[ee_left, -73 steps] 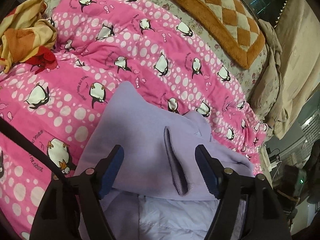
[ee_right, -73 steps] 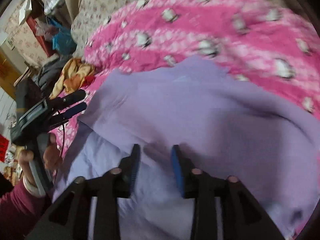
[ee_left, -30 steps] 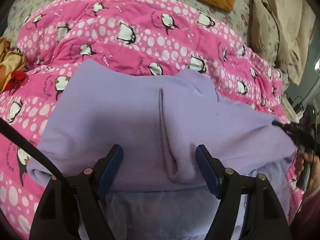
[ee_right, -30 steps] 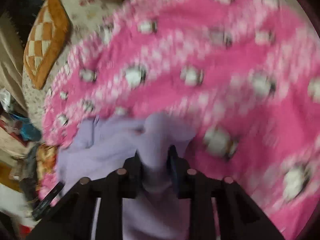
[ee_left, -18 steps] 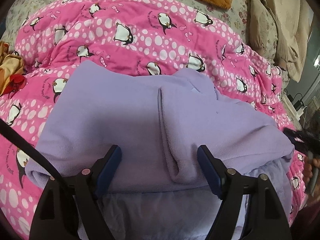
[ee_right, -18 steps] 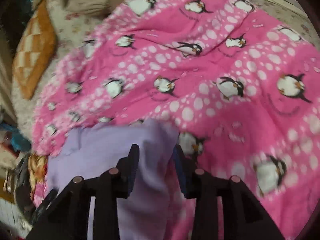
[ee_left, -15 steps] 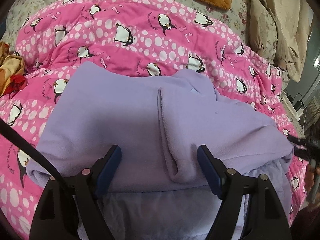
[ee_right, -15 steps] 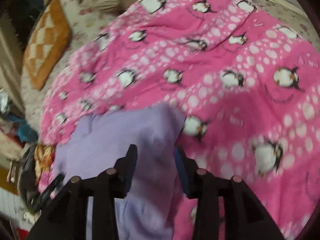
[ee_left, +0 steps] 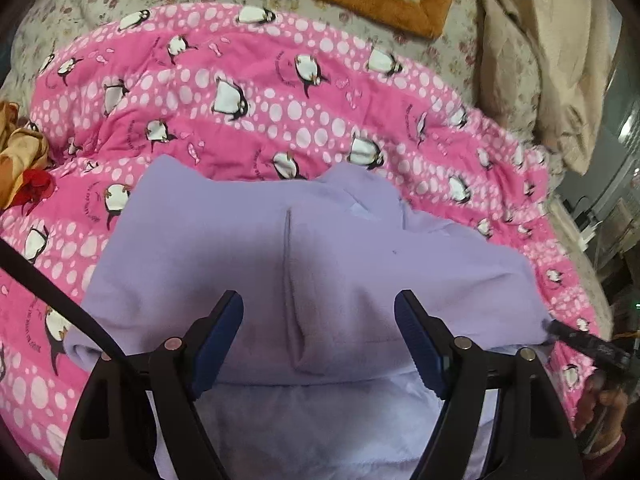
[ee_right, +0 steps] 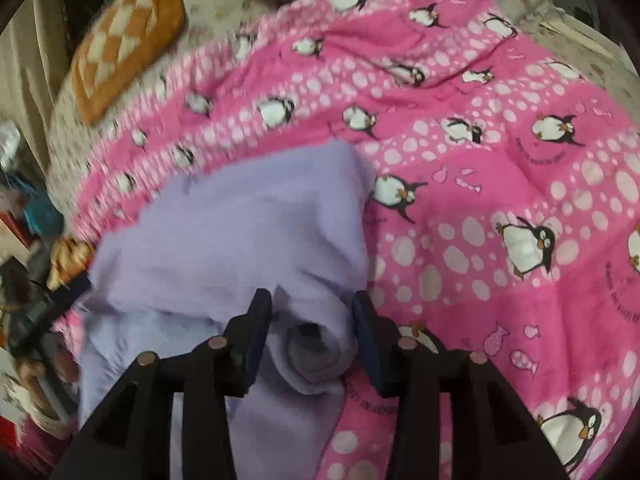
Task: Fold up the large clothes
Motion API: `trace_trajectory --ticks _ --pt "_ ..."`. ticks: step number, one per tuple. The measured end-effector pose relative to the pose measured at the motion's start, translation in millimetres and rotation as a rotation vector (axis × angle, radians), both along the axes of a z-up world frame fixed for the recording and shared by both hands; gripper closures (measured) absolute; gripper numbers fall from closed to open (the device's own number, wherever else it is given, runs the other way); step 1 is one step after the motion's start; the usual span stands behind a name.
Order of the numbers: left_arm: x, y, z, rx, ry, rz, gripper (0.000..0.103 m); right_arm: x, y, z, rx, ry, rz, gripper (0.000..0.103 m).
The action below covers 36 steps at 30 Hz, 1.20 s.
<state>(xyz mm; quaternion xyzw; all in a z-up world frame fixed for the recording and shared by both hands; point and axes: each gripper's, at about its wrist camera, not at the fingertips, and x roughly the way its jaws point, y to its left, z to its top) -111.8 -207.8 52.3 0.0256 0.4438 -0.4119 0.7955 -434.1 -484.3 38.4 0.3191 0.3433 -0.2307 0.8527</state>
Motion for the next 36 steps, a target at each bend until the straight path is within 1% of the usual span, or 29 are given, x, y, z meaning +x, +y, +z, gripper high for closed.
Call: trace_trajectory --ticks 1,2,3,4,5,6,7,8,9,11,12,13,15,16,18,19,22,23,24,25,26,28,29,31,32,34,36 --pt "1.9 -6.1 -4.3 0.026 0.015 0.001 0.053 -1.5 -0.4 2.4 -0.015 -0.015 -0.001 0.050" --pt "4.5 -14.7 -10.8 0.047 0.046 -0.006 0.057 -2.5 -0.2 3.7 -0.033 -0.019 -0.003 0.045" --pt "4.9 -18.0 -14.5 0.054 0.063 -0.013 0.070 -3.6 -0.2 5.0 -0.051 -0.019 -0.008 0.044" --pt "5.5 -27.2 -19.6 0.082 0.075 -0.025 0.079 -2.2 -0.4 5.4 -0.053 -0.019 -0.008 0.043" --pt "4.5 -31.8 -21.5 0.107 0.066 -0.028 0.091 -0.6 -1.8 4.1 -0.049 -0.020 -0.008 0.043" --pt "2.5 -37.8 -21.2 0.139 0.040 -0.033 0.099 -2.2 -4.0 3.8 -0.041 -0.029 -0.012 0.043" --pt "0.9 -39.2 -17.8 0.146 0.025 -0.040 0.103 -4.1 -5.8 4.2 -0.037 -0.039 -0.019 0.043" --pt "-0.2 -38.0 -13.2 0.145 0.014 -0.039 0.103 -5.5 -8.0 4.7 -0.034 -0.048 -0.027 0.043" --pt "2.3 -31.9 -2.8 0.114 0.014 -0.034 0.103 -8.3 -11.0 6.4 -0.034 -0.059 -0.039 0.043" --pt "12.8 -15.8 11.8 0.014 0.050 -0.027 0.103 -13.1 -15.6 9.4 -0.041 -0.074 -0.065 0.036" --pt "21.9 -4.3 19.3 -0.025 0.070 -0.005 0.103 -15.6 -17.3 10.5 -0.044 -0.078 -0.074 0.035" --pt "29.7 3.4 21.2 -0.024 0.073 0.029 0.103 -17.3 -18.9 11.0 -0.046 -0.083 -0.086 0.035" --pt "41.2 14.0 16.2 0.024 0.061 0.086 0.103 -15.8 -20.2 10.2 -0.044 -0.078 -0.092 0.035" --pt "44.5 17.6 12.5 0.029 0.067 0.090 0.103 -14.5 -19.8 8.9 -0.044 -0.071 -0.092 0.035" --pt "45.1 24.3 1.3 -0.008 0.119 0.055 0.103 -7.9 -17.8 5.9 -0.039 -0.055 -0.078 0.035" --pt "44.2 27.5 -1.7 -0.029 0.130 0.057 0.103 -5.8 -15.8 5.2 -0.040 -0.054 -0.069 0.035" --pt "45.4 30.8 -10.9 -0.046 0.149 0.074 0.103 3.5 -3.6 9.0 -0.075 -0.059 -0.030 0.035" --pt "44.9 31.3 -14.2 -0.038 0.148 0.080 0.103 8.6 2.6 11.2 -0.099 -0.066 -0.004 0.035" --pt "46.0 31.5 -19.2 -0.021 0.148 0.087 0.103 16.0 6.7 10.6 -0.116 -0.048 0.020 0.037" --pt "45.4 31.6 -23.9 -0.007 0.146 0.090 0.103 23.1 8.4 7.9 -0.127 -0.006 0.026 0.047" --pt "45.2 31.7 -28.0 0.004 0.143 0.090 0.103 30.8 8.9 1.5 -0.136 0.059 0.026 0.058" --pt "42.9 30.1 -31.3 0.023 0.121 0.082 0.103 44.7 8.5 -21.8 -0.141 0.218 0.039 0.058" --pt "41.0 28.2 -30.4 0.036 0.100 0.080 0.103 46.2 10.5 -25.6 -0.159 0.230 0.049 0.058" --pt "37.2 23.0 -26.8 0.074 0.053 0.079 0.097 45.4 12.5 -16.3 -0.190 0.223 0.054 0.058" --pt "34.6 21.8 -23.8 0.083 0.032 0.078 0.094 42.2 13.0 -7.5 -0.199 0.195 0.051 0.058" --pt "31.6 20.1 -19.1 0.066 0.000 0.077 0.091 35.0 12.8 7.2 -0.185 0.109 0.035 0.058" --pt "32.2 16.6 -24.8 0.069 0.001 0.085 0.083 39.1 13.8 17.5 -0.177 0.032 0.057 0.058"
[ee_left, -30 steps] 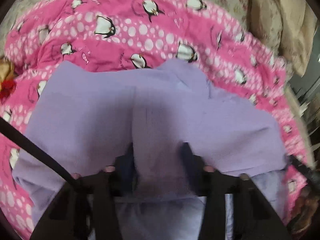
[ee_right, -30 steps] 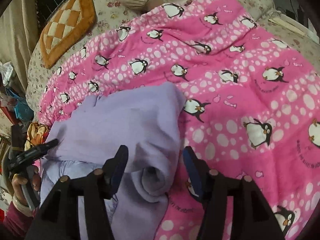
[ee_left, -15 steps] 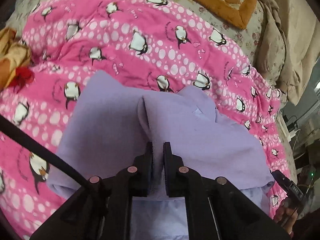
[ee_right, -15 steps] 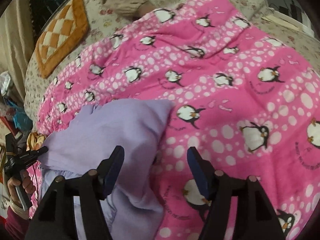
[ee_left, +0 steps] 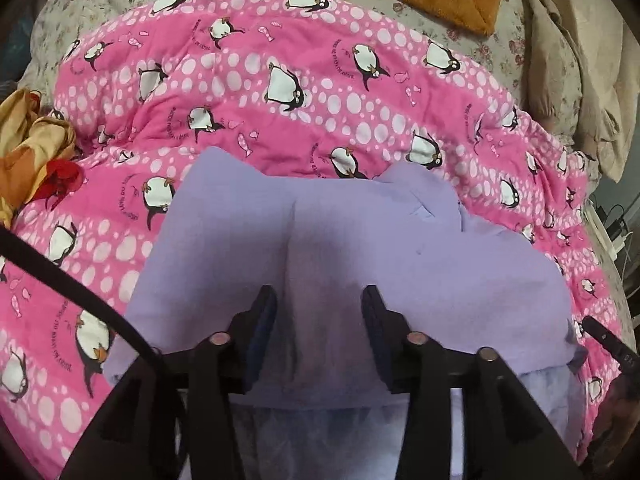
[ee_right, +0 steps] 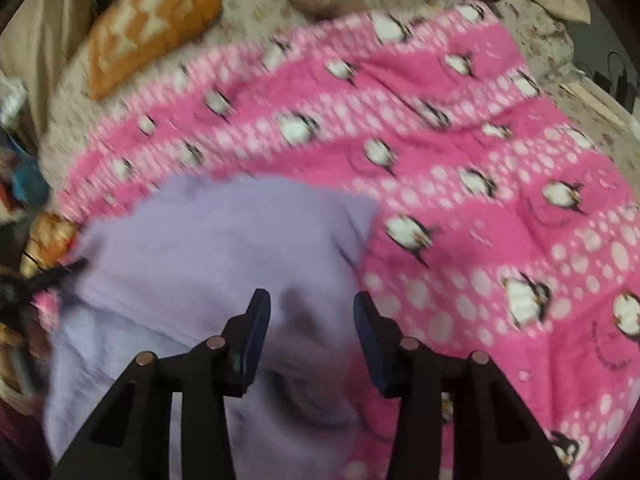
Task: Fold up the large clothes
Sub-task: 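Release the sleeve with the right tool and withdraw both tools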
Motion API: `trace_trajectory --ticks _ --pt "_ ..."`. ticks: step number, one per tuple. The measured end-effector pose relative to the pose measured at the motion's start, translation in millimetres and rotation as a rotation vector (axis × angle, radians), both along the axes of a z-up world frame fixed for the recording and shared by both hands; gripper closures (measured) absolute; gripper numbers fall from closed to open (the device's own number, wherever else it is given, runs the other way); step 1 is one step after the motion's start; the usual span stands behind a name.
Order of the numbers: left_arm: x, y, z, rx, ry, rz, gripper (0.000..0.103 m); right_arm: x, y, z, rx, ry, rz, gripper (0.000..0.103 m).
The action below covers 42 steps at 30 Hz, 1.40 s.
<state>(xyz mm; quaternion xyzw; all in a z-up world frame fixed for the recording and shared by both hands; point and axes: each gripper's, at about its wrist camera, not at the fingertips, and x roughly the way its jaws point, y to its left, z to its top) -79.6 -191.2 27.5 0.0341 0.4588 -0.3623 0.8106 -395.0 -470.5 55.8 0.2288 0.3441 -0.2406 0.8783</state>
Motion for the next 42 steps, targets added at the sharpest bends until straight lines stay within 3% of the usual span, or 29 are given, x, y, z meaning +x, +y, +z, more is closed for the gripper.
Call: trace_trajectory --ticks 3,6,11,13,15,16,17,18,22,24,27,35,42 --pt "0.0 -5.8 -13.9 0.034 0.003 -0.001 0.082 31.5 -2.3 -10.7 0.005 0.064 0.053 0.058" --pt "-8.7 -11.3 -16.0 0.054 -0.049 -0.031 0.074 45.6 -13.5 -39.5 -0.023 0.158 -0.004 0.062" --pt "-11.6 -12.6 -20.2 0.060 -0.053 -0.049 0.069 28.9 -14.2 -26.8 -0.076 0.176 -0.087 0.064" --pt "-12.8 -9.2 -20.1 0.065 -0.034 -0.059 0.069 12.1 -10.7 -17.6 0.004 0.118 -0.075 0.064" --pt "-16.8 -3.3 -17.3 0.074 -0.020 -0.059 0.069 2.2 -3.9 -15.9 0.069 0.083 -0.034 0.060" --pt "-20.4 0.5 -13.3 0.073 -0.009 -0.047 0.069 4.7 0.1 -22.6 0.054 0.140 -0.024 0.058" --pt "-23.9 5.3 -8.5 0.070 0.001 -0.033 0.069 9.4 1.5 -30.7 0.024 0.199 -0.032 0.048" --pt "-26.9 8.6 -4.4 0.068 0.005 -0.025 0.069 10.0 2.7 -37.1 0.016 0.223 -0.039 0.046" --pt "-50.9 34.1 22.0 0.043 -0.041 -0.007 0.069 -8.2 13.1 -13.8 0.040 0.161 -0.087 0.046" --pt "-63.7 46.5 30.9 0.045 -0.059 -0.006 0.069 -22.3 29.4 2.2 0.025 0.112 -0.073 0.046" --pt "-80.7 60.4 40.3 0.045 -0.083 -0.007 0.069 -41.9 49.5 10.4 0.094 0.067 -0.009 0.045" --pt "-116.9 91.7 53.1 0.070 -0.131 -0.014 0.069 -81.5 94.0 9.6 0.096 0.088 0.042 0.029" --pt "-130.8 121.5 48.2 0.085 -0.099 0.012 0.069 -100.1 111.6 -6.9 0.122 0.126 0.048 0.028"
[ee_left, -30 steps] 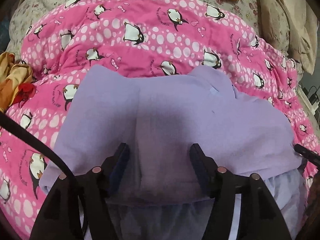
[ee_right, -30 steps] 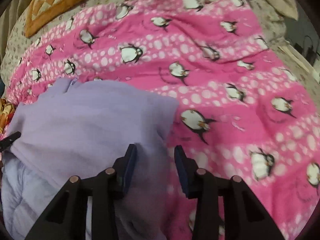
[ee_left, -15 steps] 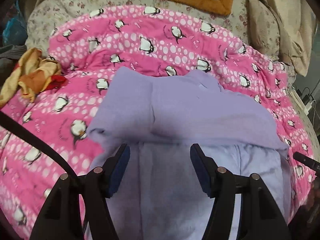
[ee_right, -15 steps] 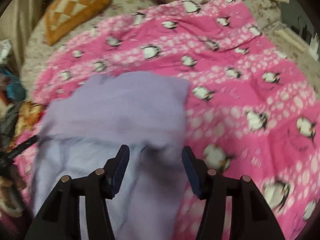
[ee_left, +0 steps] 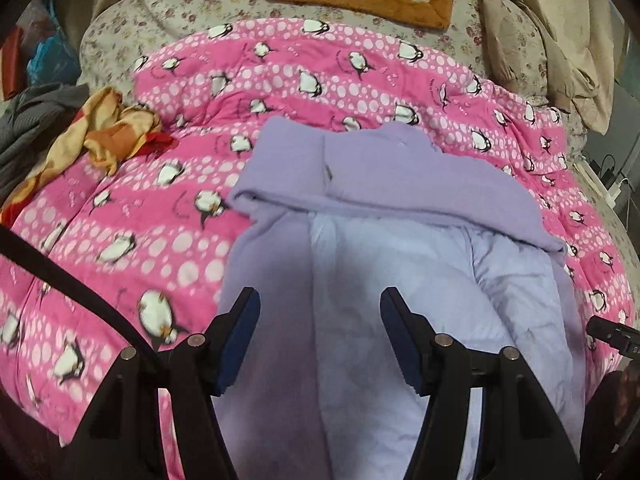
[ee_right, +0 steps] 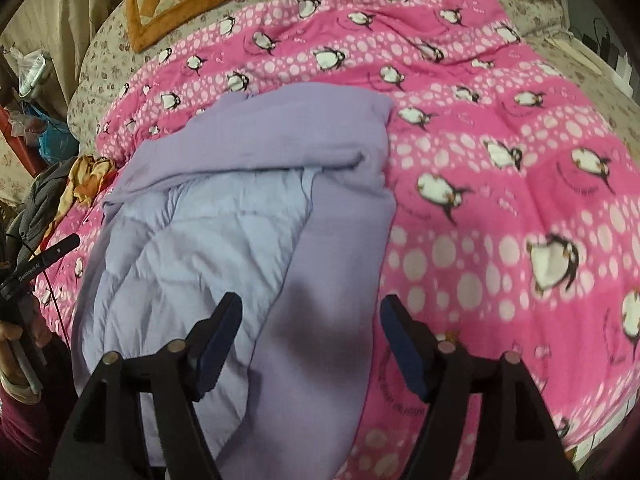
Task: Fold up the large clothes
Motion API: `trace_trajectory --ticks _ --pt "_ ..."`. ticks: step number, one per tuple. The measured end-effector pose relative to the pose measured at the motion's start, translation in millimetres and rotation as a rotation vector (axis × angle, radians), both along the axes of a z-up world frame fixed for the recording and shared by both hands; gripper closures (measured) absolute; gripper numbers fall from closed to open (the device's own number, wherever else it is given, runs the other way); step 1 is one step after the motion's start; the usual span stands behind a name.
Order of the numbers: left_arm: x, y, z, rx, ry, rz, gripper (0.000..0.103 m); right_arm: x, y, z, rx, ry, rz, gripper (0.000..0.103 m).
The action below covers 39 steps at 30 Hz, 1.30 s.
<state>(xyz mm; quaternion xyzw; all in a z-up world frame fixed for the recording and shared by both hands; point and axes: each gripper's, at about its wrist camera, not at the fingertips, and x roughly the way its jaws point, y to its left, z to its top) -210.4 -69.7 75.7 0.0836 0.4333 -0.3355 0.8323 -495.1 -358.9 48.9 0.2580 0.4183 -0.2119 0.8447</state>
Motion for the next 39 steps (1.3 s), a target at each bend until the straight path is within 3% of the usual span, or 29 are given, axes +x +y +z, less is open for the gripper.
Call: trace_trajectory --ticks 7,10,13,15,16,17,22,30,36,39 --pt "-13.1 31.0 -8.3 0.003 0.036 -0.014 0.069 -12.2 7.4 -17.9 0.045 0.009 -0.006 0.028" --pt "-13.2 45.9 -15.2 -0.006 0.075 -0.002 0.069 -11.5 12.1 -22.6 0.039 -0.003 0.002 0.033" --pt "-12.5 57.1 -21.4 -0.002 0.097 0.017 0.069 -6.1 15.3 -27.5 0.034 0.014 0.020 0.045" --pt "-13.1 62.7 -24.8 0.000 0.101 0.027 0.069 -2.0 17.8 -27.9 0.010 0.018 0.039 0.063" --pt "-13.2 64.3 -26.4 0.002 0.106 0.029 0.069 0.0 20.3 -28.1 -0.018 0.029 0.050 0.088" --pt "-12.9 66.3 -28.0 0.004 0.113 0.031 0.069 0.8 21.6 -28.3 -0.044 0.040 0.055 0.094" --pt "-19.9 72.9 -35.5 0.023 0.128 0.029 0.069 -11.8 18.6 -12.2 -0.149 0.034 0.015 0.095" --pt "-30.8 78.9 -45.9 0.072 0.131 0.022 0.069 -13.5 13.6 -9.4 -0.135 0.047 0.018 0.095" --pt "-30.7 83.4 -44.5 0.065 0.147 0.025 0.069 -15.2 12.2 -12.7 -0.122 0.055 -0.005 0.095" --pt "-32.9 84.1 -44.9 0.070 0.153 0.021 0.069 -18.6 12.7 -11.4 -0.076 0.035 -0.017 0.085"
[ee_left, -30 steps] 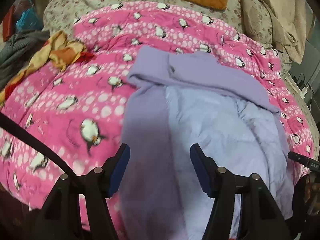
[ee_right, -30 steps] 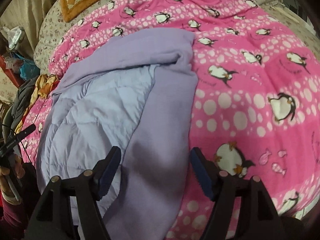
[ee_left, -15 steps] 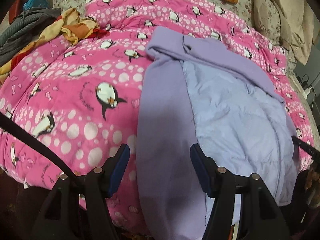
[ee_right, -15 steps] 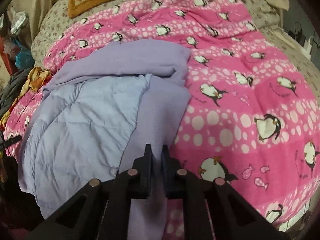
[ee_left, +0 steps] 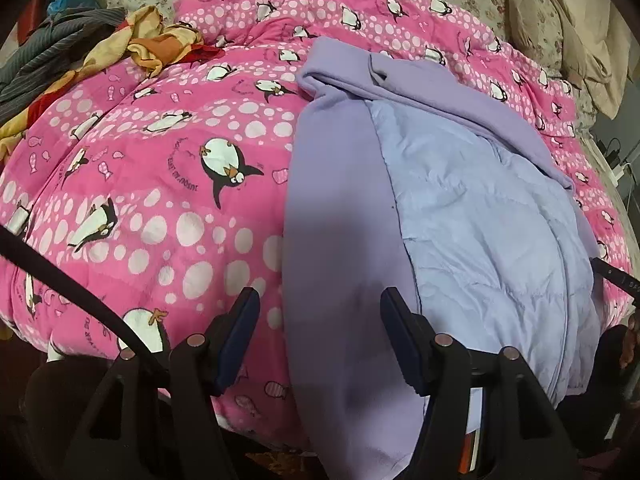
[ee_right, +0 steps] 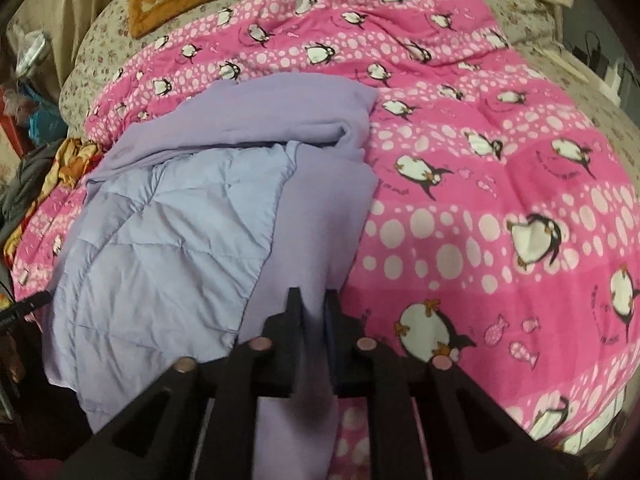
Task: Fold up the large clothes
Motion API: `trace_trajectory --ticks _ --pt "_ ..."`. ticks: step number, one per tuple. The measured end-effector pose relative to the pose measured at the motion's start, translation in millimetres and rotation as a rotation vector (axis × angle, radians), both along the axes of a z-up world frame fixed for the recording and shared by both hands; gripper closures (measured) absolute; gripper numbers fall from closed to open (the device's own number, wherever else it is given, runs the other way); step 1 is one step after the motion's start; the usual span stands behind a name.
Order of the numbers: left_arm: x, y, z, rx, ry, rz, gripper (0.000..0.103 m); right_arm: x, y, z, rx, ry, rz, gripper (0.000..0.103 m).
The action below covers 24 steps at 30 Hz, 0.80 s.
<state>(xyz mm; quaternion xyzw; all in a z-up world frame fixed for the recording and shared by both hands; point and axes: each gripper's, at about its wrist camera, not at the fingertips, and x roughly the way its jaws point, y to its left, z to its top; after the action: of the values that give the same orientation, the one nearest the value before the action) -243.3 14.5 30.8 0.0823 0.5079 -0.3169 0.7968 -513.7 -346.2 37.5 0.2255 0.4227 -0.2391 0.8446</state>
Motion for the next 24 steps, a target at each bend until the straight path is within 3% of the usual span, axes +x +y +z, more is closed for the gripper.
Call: trace_trajectory --ticks 2,4,16,20,24 --pt "-0.8 2.5 -1.7 -0.003 0.015 -0.001 0.069 -6.5 -1.2 -0.4 0.073 -0.023 -0.008 0.055" --pt "-1.4 5.5 -4.6 -0.004 0.032 0.002 0.069 -14.1 1.7 -1.7 0.131 -0.029 0.005 0.045" --pt "-23.9 29.8 -17.5 -0.016 0.153 -0.027 0.069 -42.2 38.6 -19.5 0.219 0.044 0.115 0.035" --pt "-35.4 32.9 -28.1 -0.039 0.246 -0.065 0.069 -50.1 48.0 -29.4 0.282 0.052 0.145 0.033" --pt "-39.2 28.3 -33.7 -0.033 0.261 -0.055 0.069 -54.7 56.1 -40.5 0.332 0.051 0.165 0.031"
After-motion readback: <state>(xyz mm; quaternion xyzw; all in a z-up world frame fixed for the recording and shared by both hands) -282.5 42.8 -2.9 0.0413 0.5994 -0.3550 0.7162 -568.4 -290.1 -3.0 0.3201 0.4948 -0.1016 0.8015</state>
